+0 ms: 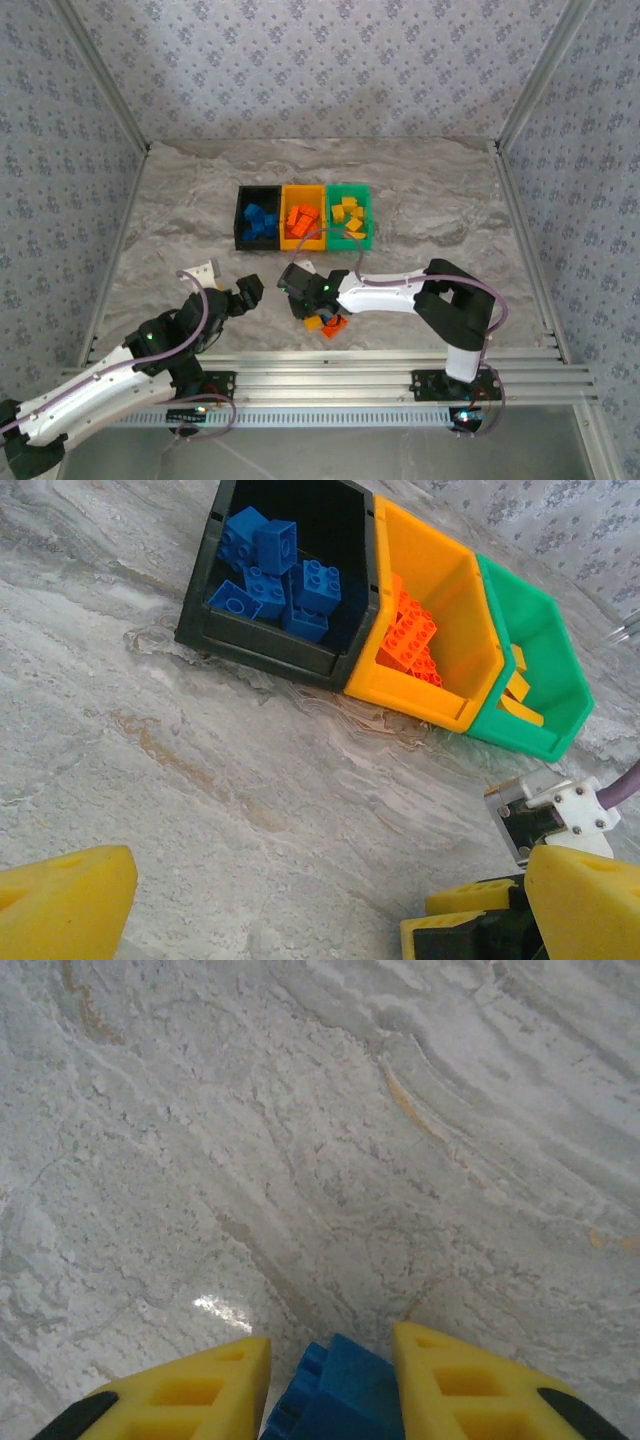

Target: Sort the legos into containers by color

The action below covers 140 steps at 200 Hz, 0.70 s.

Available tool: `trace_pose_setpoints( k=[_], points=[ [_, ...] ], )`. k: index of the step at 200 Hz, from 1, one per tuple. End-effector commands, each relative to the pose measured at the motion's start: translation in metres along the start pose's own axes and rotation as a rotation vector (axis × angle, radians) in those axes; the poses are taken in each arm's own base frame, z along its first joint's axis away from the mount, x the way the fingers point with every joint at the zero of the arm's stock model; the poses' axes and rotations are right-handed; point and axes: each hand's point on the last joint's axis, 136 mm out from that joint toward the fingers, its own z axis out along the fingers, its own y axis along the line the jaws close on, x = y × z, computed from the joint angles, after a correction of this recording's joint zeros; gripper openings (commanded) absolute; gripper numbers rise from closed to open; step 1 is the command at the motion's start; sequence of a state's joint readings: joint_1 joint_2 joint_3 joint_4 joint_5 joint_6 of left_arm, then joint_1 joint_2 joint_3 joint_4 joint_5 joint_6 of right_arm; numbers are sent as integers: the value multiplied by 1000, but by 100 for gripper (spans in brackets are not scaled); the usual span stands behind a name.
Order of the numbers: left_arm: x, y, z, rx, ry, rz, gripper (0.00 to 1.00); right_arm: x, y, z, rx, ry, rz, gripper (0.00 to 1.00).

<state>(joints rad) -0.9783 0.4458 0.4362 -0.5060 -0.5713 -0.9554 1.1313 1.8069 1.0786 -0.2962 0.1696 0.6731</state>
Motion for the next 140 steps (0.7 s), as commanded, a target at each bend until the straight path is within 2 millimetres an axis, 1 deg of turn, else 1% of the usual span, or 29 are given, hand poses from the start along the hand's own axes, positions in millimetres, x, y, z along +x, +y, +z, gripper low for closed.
trace_pose_setpoints(
  k=[1, 17, 36, 44, 46, 51, 64, 74, 86, 102, 111, 120, 128, 140],
  points=[
    [-3, 4, -2, -19, -17, 11, 99, -22, 6, -21, -20, -79, 13, 31],
    [-2, 5, -2, -22, -16, 8, 99, -37, 6, -34, -26, -118, 10, 30],
    [-2, 7, -2, -27, -14, 7, 100, -66, 9, -51, -61, -176, 35, 30],
    [-1, 7, -1, -28, -13, 3, 100, -76, 7, -53, -69, -188, 10, 30],
    [-1, 7, -1, -28, -13, 3, 99, -87, 12, -59, -84, -209, 13, 30],
    [-1, 7, -1, -27, -13, 1, 99, -98, 14, -64, -97, -230, 13, 30],
    [1, 7, 0, -26, -9, -7, 100, -124, 18, -70, -119, -269, 2, 30],
    [4, 7, 1, -20, -1, -8, 99, -143, 23, -71, -140, -290, -9, 30],
    [6, 7, 3, -17, 5, -16, 99, -167, 24, -68, -161, -314, -10, 30],
    [8, 7, 4, -19, 12, -18, 99, -197, 27, -60, -181, -334, -17, 30],
    [9, 8, 4, -24, 14, -17, 99, -210, 26, -50, -176, -334, -21, 31],
    [9, 8, 4, -26, 16, -15, 99, -227, 27, -46, -184, -344, -24, 31],
    [12, 6, 5, -18, 33, -15, 99, -239, 26, -36, -183, -341, -27, 32],
    [13, 5, 5, -14, 40, -16, 100, -252, 25, -23, -186, -326, -21, 32]
  ],
)
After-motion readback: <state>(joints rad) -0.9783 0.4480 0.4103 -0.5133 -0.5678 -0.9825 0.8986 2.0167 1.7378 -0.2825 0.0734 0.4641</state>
